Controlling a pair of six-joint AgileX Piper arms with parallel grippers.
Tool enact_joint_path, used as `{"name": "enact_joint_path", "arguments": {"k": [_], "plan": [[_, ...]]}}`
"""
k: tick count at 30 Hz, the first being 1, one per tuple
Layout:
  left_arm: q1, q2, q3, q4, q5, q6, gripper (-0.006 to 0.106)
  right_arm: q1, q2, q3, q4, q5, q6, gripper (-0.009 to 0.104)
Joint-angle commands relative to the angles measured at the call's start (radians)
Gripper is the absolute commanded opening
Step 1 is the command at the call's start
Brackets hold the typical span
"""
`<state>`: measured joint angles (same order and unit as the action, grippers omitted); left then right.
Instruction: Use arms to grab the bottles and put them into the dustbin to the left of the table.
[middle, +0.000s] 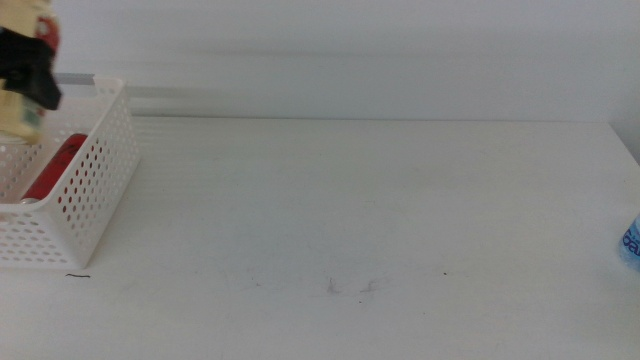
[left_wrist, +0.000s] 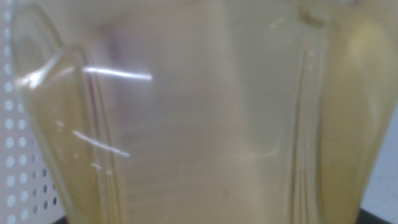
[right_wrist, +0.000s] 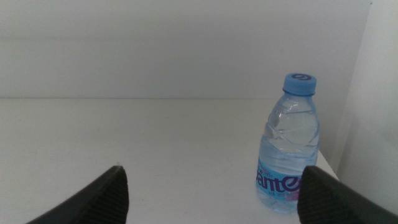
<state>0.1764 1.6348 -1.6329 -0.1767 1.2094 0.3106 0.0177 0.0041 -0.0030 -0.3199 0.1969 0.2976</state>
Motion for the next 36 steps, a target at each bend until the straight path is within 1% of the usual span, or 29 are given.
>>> {"name": "enact_joint_path", "arguments": {"k": [1, 3, 7, 10, 17, 20, 23, 24, 26, 28, 31, 32, 36], "plan": [[0.052, 0.047, -0.076, -0.064, 0.012, 0.036, 0.029, -0.005, -0.004, 0.003, -0.011, -0.010, -0.002, 0.093], [0.082, 0.089, -0.092, -0.085, 0.012, 0.057, 0.029, -0.005, -0.004, 0.003, -0.011, -0.010, -0.002, 0.093], [0.093, 0.165, -0.093, -0.037, 0.012, 0.063, 0.028, -0.005, -0.004, 0.003, -0.011, -0.010, -0.002, 0.093], [0.093, 0.219, -0.093, -0.035, 0.012, 0.117, 0.028, -0.005, -0.004, 0.003, -0.011, -0.010, -0.002, 0.093], [0.093, 0.322, -0.093, 0.001, 0.012, 0.162, 0.028, -0.005, -0.004, 0.003, -0.011, -0.010, -0.002, 0.093], [0.093, 0.354, -0.093, 0.008, 0.012, 0.181, 0.031, -0.005, -0.004, 0.003, -0.011, -0.010, -0.002, 0.093], [0.093, 0.381, -0.093, 0.010, 0.012, 0.190, 0.039, -0.005, -0.004, 0.003, -0.011, -0.010, -0.002, 0.093], [0.093, 0.387, -0.093, 0.012, 0.012, 0.190, 0.044, -0.005, -0.004, 0.003, -0.011, -0.010, -0.002, 0.093], [0.093, 0.397, -0.093, 0.012, 0.012, 0.203, 0.056, -0.005, -0.004, 0.003, -0.011, -0.010, -0.002, 0.093], [0.093, 0.400, -0.093, 0.012, 0.012, 0.215, 0.072, -0.005, -0.004, 0.003, -0.011, -0.010, -0.002, 0.093], [0.093, 0.388, -0.102, 0.012, 0.012, 0.185, 0.090, -0.005, -0.004, 0.003, -0.011, -0.010, -0.002, 0.093], [0.093, 0.377, -0.107, 0.012, 0.012, 0.168, 0.094, -0.005, -0.004, 0.003, -0.011, -0.010, -0.002, 0.093], [0.087, 0.297, -0.135, -0.019, 0.012, 0.129, 0.094, -0.005, -0.004, 0.003, -0.011, -0.010, -0.002, 0.093]]}}
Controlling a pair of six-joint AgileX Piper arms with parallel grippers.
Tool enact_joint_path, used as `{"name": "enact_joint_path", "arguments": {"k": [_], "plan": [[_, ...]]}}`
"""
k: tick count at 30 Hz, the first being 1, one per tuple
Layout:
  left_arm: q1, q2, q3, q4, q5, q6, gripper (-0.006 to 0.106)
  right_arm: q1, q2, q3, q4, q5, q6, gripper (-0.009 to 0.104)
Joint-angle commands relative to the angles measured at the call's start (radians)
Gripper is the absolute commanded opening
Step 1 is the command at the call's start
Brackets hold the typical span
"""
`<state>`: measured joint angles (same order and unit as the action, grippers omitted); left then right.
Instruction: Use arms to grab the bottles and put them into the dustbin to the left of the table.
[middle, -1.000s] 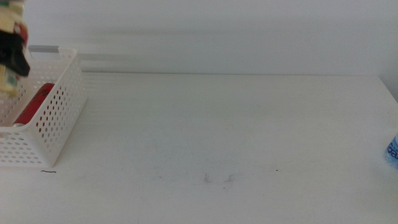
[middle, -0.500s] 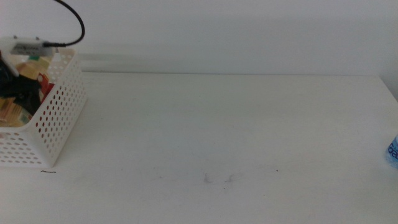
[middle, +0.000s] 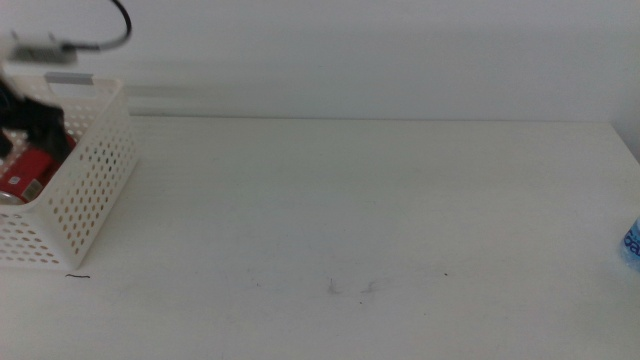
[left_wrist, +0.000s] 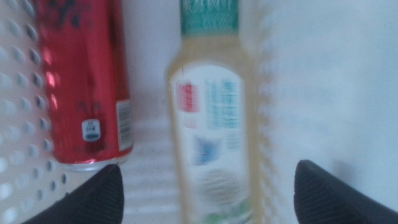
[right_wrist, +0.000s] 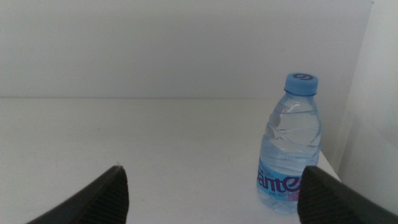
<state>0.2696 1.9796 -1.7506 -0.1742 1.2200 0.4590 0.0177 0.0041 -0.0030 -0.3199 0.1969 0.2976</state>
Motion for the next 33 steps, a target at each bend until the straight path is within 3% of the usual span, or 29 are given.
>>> {"name": "enact_joint_path", "arguments": {"k": [1, 5, 7, 10, 12, 15, 21, 23, 33], "plan": [[-0.011, -0.082, -0.018, -0.036, 0.001, -0.019, 0.094, -0.005, -0.004, 0.003, -0.011, -0.010, -0.002, 0.093], [-0.052, -0.230, -0.018, -0.143, 0.001, -0.046, 0.094, -0.005, -0.004, 0.003, -0.011, -0.010, -0.002, 0.093], [-0.094, -0.318, -0.014, -0.252, 0.001, -0.049, 0.094, -0.005, -0.004, 0.003, -0.011, -0.010, -0.002, 0.093], [-0.195, -0.459, 0.022, -0.404, 0.001, -0.020, 0.094, -0.005, -0.004, 0.003, -0.011, -0.010, -0.002, 0.093], [-0.285, -0.571, 0.058, -0.433, 0.001, 0.000, 0.094, -0.005, -0.004, 0.003, -0.011, -0.010, -0.002, 0.093], [-0.449, -0.709, 0.095, -0.415, 0.001, 0.015, 0.094, -0.005, -0.004, 0.003, -0.011, -0.010, -0.002, 0.093], [-0.722, -0.859, 0.115, -0.250, 0.001, 0.010, 0.094, -0.005, -0.004, 0.003, -0.011, -0.010, -0.002, 0.093], [-0.756, -0.879, 0.115, -0.219, 0.001, 0.010, 0.094, -0.005, -0.004, 0.003, -0.011, -0.010, -0.002, 0.093], [-0.765, -0.921, 0.115, -0.242, 0.001, 0.015, 0.094, -0.005, -0.004, 0.003, -0.011, -0.010, -0.002, 0.093]]}}
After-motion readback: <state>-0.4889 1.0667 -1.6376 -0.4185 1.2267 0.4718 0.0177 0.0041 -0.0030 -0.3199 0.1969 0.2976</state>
